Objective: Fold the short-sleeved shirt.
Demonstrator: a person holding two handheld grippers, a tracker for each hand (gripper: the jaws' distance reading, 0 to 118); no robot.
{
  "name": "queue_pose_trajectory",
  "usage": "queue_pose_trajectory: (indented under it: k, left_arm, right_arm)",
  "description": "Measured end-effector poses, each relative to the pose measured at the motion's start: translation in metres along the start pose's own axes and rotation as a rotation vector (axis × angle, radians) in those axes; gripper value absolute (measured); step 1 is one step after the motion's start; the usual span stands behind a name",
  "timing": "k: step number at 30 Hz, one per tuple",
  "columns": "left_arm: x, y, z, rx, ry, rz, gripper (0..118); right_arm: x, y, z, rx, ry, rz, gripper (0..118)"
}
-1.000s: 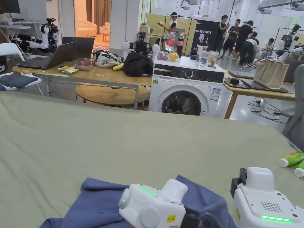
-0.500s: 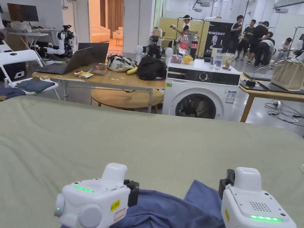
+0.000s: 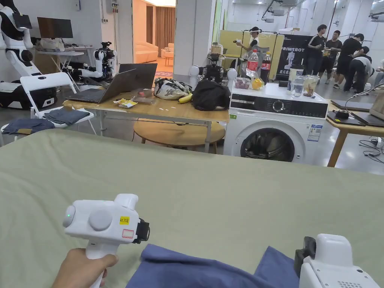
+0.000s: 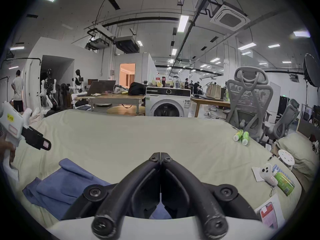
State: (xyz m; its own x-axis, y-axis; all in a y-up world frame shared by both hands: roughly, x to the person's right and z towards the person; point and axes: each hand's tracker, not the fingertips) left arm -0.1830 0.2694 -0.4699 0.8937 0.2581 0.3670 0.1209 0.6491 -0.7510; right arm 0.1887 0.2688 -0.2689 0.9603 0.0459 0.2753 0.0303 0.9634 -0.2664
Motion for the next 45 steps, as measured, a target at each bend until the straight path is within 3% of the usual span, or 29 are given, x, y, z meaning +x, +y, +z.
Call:
queue_pose_trajectory:
  k: [2, 3, 4, 5, 10, 15, 16, 17, 19, 20, 26, 30, 32, 35, 36, 43, 45]
  left_arm:
    - [-0.004, 0.004, -0.018, -0.066, -0.025, 0.010, 1]
    - [-0.005, 0.006, -0.028, -0.096, -0.014, 0.020, 16]
    - [-0.006, 0.008, -0.038, -0.121, -0.011, 0.027, 43]
    - [-0.007, 0.008, -0.048, -0.145, 0.009, 0.034, 54]
    - [-0.008, 0.003, -0.093, -0.234, 0.119, 0.015, 60]
    - [0.009, -0.001, -0.096, -0.193, 0.166, -0.070, 59]
    - [0.014, -0.002, -0.095, -0.177, 0.177, -0.114, 54]
    - [0.016, -0.003, -0.094, -0.164, 0.171, -0.131, 42]
    - [0.015, -0.003, -0.091, -0.174, 0.095, -0.097, 4]
    - [0.016, -0.004, -0.089, -0.166, 0.114, -0.089, 1]
    - [0.011, -0.005, -0.049, -0.038, 0.053, -0.040, 0]
    - [0.008, -0.008, -0.013, 0.042, 0.022, -0.030, 0]
    - [0.008, -0.011, 0.004, 0.071, 0.016, -0.024, 0]
    - [0.006, -0.016, 0.023, 0.099, -0.002, -0.004, 0]
    - [0.006, -0.018, 0.027, 0.101, 0.001, -0.007, 0]
    - [0.003, -0.033, 0.032, 0.098, 0.015, 0.004, 0]
    - [0.001, -0.038, 0.033, 0.092, 0.014, 0.014, 0]
  right_arm:
    - [0.004, -0.002, -0.003, -0.008, -0.005, 0.003, 0]
    - [0.006, -0.003, -0.004, -0.012, -0.008, 0.005, 0]
    - [0.008, -0.004, -0.005, -0.017, -0.011, 0.007, 0]
    - [0.011, -0.005, -0.006, -0.023, -0.015, 0.008, 0]
    - [0.026, -0.009, -0.008, -0.042, -0.039, 0.010, 0]
    - [0.045, -0.014, -0.005, -0.062, -0.072, 0.013, 0]
    - [0.049, -0.015, -0.005, -0.067, -0.083, 0.011, 0]
    - [0.052, -0.015, -0.006, -0.072, -0.090, 0.004, 0]
    - [0.059, -0.016, -0.005, -0.082, -0.102, -0.013, 0]
    - [0.061, -0.016, -0.005, -0.085, -0.103, -0.018, 0]
    - [0.078, -0.011, -0.009, -0.102, -0.121, 0.003, 0]
    - [0.099, -0.004, -0.033, -0.239, -0.094, 0.012, 0]
    - [0.108, -0.005, -0.048, -0.304, -0.078, 0.019, 12]
    - [0.117, -0.011, -0.074, -0.425, -0.056, 0.020, 55]
    - [0.119, -0.014, -0.083, -0.475, -0.049, 0.020, 61]
    - [0.124, -0.058, -0.137, -0.733, -0.007, -0.005, 61]
    - [0.124, -0.067, -0.138, -0.737, 0.001, -0.033, 59]
